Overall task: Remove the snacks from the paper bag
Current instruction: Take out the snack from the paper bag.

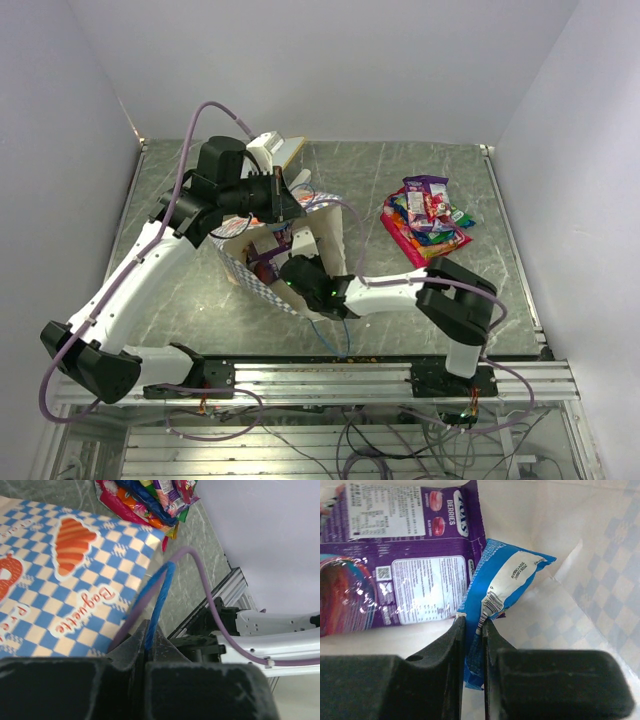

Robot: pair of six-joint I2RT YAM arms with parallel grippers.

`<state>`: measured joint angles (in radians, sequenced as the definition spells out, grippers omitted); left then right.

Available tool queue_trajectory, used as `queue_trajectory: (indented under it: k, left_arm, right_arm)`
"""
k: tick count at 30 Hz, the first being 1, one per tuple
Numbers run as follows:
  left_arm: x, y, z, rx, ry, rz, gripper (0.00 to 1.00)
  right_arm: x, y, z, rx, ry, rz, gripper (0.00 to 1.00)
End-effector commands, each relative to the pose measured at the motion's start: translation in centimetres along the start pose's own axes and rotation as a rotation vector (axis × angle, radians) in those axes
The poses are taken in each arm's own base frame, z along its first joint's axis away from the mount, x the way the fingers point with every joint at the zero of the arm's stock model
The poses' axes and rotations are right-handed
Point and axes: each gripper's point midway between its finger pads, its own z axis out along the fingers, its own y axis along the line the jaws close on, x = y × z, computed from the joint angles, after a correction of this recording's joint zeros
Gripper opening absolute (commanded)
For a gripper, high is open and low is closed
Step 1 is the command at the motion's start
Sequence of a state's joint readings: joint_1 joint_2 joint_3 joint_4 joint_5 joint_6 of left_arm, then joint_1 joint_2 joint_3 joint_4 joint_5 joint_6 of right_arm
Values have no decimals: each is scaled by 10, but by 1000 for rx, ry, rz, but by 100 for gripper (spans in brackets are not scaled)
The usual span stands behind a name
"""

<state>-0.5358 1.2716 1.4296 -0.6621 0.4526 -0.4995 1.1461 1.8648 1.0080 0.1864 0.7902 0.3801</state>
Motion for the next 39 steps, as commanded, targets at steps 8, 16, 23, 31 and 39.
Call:
queue_trajectory:
  k: [8,16,23,31,39]
  left_arm:
    - [-20,-4,3,-19,-104,-118,7]
    - [-21,-7,6,7,-135,-267,7]
    - [-21,-5,9,4,-157,-353,7]
    - [-14,5,11,-49,-138,-399,7]
    - [-4,9,9,-62,-130,-448,7]
  right_arm:
    - [-42,21,-47,-283,-99,47,0]
    - [-60,9,-102,-419,-130,44,0]
    - [-75,-8,-162,-600,-122,20,0]
    - [-89,-45,-233,-744,-63,-92,0]
    - [-168,-118,-283,-610,-236,49,0]
